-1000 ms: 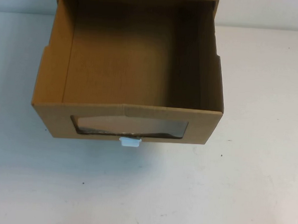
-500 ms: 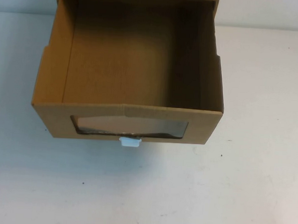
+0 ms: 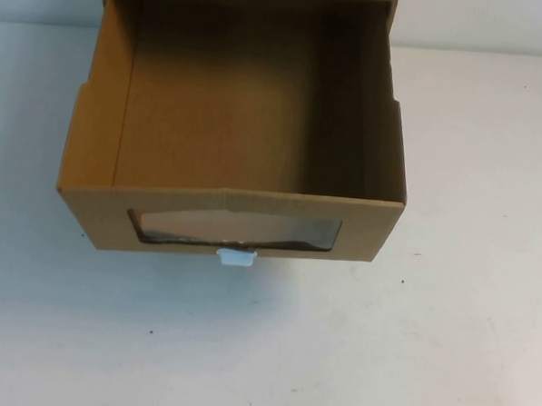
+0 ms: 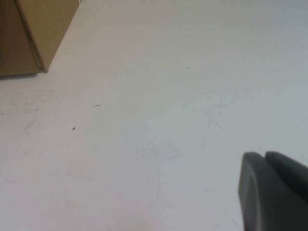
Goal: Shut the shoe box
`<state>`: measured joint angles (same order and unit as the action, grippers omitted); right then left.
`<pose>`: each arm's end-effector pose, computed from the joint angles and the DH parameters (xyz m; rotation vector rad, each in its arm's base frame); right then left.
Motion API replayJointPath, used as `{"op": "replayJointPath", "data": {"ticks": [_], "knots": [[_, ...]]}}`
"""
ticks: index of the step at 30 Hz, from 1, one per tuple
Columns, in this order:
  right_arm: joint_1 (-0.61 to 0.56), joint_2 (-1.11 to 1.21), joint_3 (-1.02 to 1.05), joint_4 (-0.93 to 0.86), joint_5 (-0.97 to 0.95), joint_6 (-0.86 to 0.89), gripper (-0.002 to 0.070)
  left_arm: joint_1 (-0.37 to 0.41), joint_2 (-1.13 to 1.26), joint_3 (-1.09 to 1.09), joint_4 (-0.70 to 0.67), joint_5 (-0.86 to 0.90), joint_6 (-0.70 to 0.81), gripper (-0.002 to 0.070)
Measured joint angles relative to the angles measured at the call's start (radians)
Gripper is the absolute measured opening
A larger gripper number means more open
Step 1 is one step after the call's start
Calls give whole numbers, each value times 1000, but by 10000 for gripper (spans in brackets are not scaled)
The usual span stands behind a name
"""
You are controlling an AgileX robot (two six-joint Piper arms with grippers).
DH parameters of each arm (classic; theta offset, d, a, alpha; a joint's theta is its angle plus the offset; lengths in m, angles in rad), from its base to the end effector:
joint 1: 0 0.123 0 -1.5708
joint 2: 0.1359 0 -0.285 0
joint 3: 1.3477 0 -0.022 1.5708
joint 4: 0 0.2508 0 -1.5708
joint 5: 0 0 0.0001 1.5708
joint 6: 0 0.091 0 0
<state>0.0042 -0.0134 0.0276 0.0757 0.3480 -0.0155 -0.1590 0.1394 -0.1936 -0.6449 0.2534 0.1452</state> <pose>0.0532 0.0026 0.1733 0.0295 1.8451 0.0656 0.0578 -0.0232 0.2519 -0.1525 1.6616 -0.6138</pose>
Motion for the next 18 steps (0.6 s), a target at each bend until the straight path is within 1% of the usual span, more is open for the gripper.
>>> {"op": "replayJointPath", "data": {"ticks": [4,6,9,15,18], "knots": [[0,0,0,0,0,0,-13,0,238,-234,100,189,41,-5],[0,0,0,0,0,0,-13,0,370,-360,138,250,68,-5],[0,0,0,0,0,0,-13,0,599,-579,173,334,169,-5],[0,0,0,0,0,0,-13,0,1026,-1085,186,500,277,-5],[0,0,0,0,0,0,-13,0,1225,-1333,158,604,326,-5]]}}
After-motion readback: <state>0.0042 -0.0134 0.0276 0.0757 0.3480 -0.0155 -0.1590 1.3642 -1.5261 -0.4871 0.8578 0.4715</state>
